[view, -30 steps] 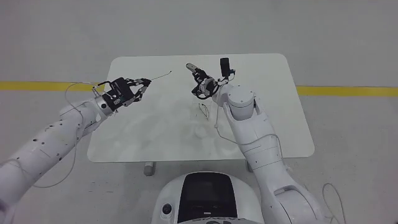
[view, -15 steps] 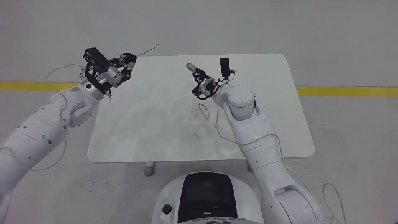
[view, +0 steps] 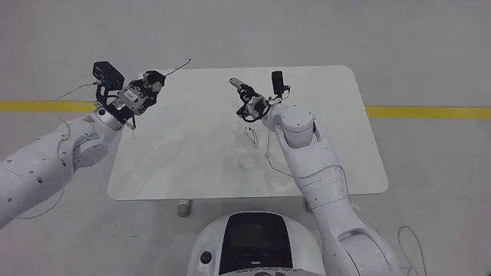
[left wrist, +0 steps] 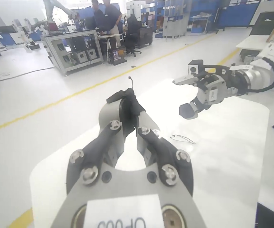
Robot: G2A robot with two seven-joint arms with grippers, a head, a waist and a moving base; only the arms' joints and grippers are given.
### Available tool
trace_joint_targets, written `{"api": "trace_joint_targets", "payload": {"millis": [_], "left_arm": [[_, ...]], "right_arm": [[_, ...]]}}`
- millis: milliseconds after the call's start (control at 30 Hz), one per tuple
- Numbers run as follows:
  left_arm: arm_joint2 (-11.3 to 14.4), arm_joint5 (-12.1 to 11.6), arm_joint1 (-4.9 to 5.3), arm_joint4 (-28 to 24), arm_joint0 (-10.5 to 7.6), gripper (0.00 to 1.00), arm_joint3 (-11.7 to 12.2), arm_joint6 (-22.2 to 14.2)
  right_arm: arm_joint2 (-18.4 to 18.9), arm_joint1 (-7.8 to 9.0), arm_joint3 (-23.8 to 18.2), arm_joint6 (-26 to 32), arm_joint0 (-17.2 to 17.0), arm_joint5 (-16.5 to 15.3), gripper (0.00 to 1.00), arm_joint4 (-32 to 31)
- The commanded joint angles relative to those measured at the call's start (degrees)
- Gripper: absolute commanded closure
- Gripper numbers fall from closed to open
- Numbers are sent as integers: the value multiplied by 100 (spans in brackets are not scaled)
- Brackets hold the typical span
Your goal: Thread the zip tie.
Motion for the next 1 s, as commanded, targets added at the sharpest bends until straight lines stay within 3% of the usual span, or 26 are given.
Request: {"api": "trace_joint_targets", "payload": {"millis": [0, 167, 267, 533, 700, 800, 967], "left_arm": [[0, 0, -2, 28, -2, 100, 4, 9], [0, 0, -2, 28, -2, 100, 4, 9], [-91, 0, -46, -322, -2, 100, 17, -368], [-295, 0, -251, -1109, -302, 100, 281, -1674], [-342, 0, -394, -1827, -494, 100, 389, -2753], [-405, 0, -430, -2392, -573, 100, 339, -3299], [-641, 0, -397, -3396, -577, 100, 158, -4265]], "right_arm": [[0, 0, 0, 0, 0, 0, 0, 0], [0, 0, 0, 0, 0, 0, 0, 0], [0, 0, 0, 0, 0, 0, 0, 0], [0, 0, 0, 0, 0, 0, 0, 0], [0, 0, 0, 0, 0, 0, 0, 0], [0, 0, 0, 0, 0, 0, 0, 0], [0, 0, 0, 0, 0, 0, 0, 0]]}}
